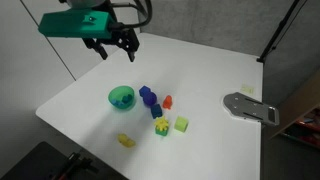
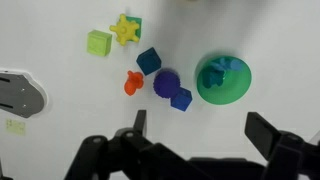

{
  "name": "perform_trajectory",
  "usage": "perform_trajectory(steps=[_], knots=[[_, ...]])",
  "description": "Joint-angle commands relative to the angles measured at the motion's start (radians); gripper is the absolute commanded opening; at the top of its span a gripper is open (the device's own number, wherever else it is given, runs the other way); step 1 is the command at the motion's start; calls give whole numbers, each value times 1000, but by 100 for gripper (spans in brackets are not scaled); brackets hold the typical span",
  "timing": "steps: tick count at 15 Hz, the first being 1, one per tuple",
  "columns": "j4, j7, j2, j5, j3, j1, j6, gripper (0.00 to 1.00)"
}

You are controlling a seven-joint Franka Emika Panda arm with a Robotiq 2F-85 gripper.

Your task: Remove the blue toy from the green bowl and put it on the table

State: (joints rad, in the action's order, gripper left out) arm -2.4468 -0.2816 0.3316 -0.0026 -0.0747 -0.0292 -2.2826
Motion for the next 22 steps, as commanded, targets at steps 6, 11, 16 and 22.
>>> perform_trajectory(steps=[6,11,16,22], knots=[[2,0,0,1,3,3,2,100],[62,24,-56,19,27,-15,27,100],[134,80,-160,33,72,-37,50,100],[160,146,-303,22,133,-63,30,100]])
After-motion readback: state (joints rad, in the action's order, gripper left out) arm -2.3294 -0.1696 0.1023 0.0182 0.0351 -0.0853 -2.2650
